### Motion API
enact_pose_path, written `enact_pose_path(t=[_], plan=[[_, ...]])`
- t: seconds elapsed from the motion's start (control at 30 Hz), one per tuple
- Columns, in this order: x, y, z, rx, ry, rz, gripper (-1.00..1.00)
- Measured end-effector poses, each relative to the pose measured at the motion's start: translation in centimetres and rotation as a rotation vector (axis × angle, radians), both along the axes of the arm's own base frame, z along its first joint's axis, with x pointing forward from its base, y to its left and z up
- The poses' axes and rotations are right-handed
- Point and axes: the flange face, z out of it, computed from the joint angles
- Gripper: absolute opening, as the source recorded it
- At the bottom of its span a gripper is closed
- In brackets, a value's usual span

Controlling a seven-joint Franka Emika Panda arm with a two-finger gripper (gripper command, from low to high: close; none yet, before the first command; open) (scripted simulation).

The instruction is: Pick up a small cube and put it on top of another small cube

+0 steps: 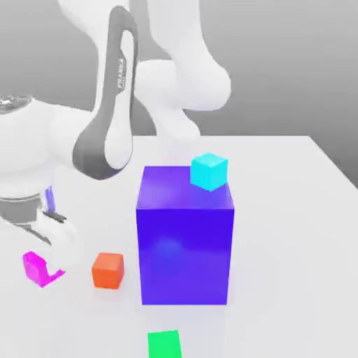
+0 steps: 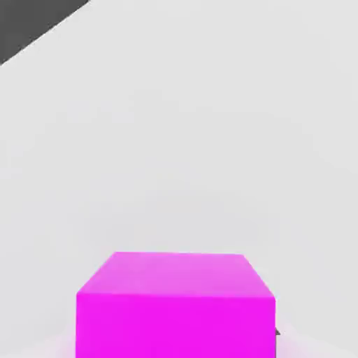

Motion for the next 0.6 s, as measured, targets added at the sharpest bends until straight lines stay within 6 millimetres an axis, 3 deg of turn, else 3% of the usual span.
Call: enact_pose_path(t=[0.17, 0.33, 0.4, 0.5, 0.53, 0.6], plan=[[4.5, 7.2, 1.1, 0.000, 0.000, 0.315, -1.00], [7.7, 15.4, 2.1, 0.000, 0.000, 0.629, -1.00], [8.3, 17.4, 1.1, 0.000, 0.000, 0.701, -1.00], [8.4, 17.9, -2.7, -0.001, 0.000, 0.722, -1.00], [8.4, 18.0, -3.6, -0.001, 0.000, 0.723, 1.00], [8.4, 18.0, -3.6, -0.001, 0.000, 0.723, 1.00]])
